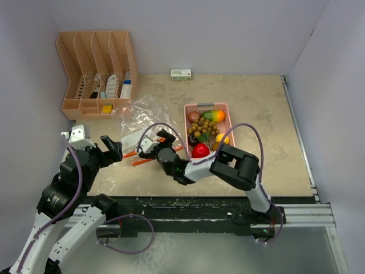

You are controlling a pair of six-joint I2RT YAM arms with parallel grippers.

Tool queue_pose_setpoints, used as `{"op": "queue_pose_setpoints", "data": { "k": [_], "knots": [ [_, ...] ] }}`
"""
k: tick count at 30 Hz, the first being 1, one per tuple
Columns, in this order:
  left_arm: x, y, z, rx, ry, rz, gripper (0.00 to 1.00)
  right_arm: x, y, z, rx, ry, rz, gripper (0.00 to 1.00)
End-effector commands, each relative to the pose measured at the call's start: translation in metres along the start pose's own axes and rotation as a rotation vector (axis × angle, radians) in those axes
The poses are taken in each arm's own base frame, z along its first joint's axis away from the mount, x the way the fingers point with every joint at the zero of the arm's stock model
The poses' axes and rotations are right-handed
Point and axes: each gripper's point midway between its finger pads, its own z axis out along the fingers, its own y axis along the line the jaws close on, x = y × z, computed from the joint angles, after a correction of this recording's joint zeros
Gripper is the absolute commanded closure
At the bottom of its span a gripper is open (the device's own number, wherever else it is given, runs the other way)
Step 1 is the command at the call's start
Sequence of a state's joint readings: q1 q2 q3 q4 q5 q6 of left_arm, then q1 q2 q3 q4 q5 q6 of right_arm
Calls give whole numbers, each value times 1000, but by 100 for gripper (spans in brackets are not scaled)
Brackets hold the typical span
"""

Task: Place the food in the zip-top bag and seal the zipper
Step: Pick up the zipper food storage bag at the center of the board, then open the zipper of the food storage bag.

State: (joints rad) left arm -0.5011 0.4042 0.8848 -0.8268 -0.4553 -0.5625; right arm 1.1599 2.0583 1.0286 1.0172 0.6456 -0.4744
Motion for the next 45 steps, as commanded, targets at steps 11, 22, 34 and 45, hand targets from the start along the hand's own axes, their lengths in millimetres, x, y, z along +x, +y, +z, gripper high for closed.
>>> {"op": "queue_pose_setpoints", "data": {
  "k": [11,22,34,45],
  "knots": [
    [-3,-3,5,-1,-9,17,1,-20,-6,34,25,-98,-47,12],
    [-3,-3,4,4,-12,19,1,-32,-9,33,-50,-96,70,100],
    [-3,-12,2,52,-7,1,1,-98,-24,-14,-290,23,587,100],
    [-2,-38,23,126,2,-28,1,-117,-35,-24,-279,129,777,100]
  ]
}}
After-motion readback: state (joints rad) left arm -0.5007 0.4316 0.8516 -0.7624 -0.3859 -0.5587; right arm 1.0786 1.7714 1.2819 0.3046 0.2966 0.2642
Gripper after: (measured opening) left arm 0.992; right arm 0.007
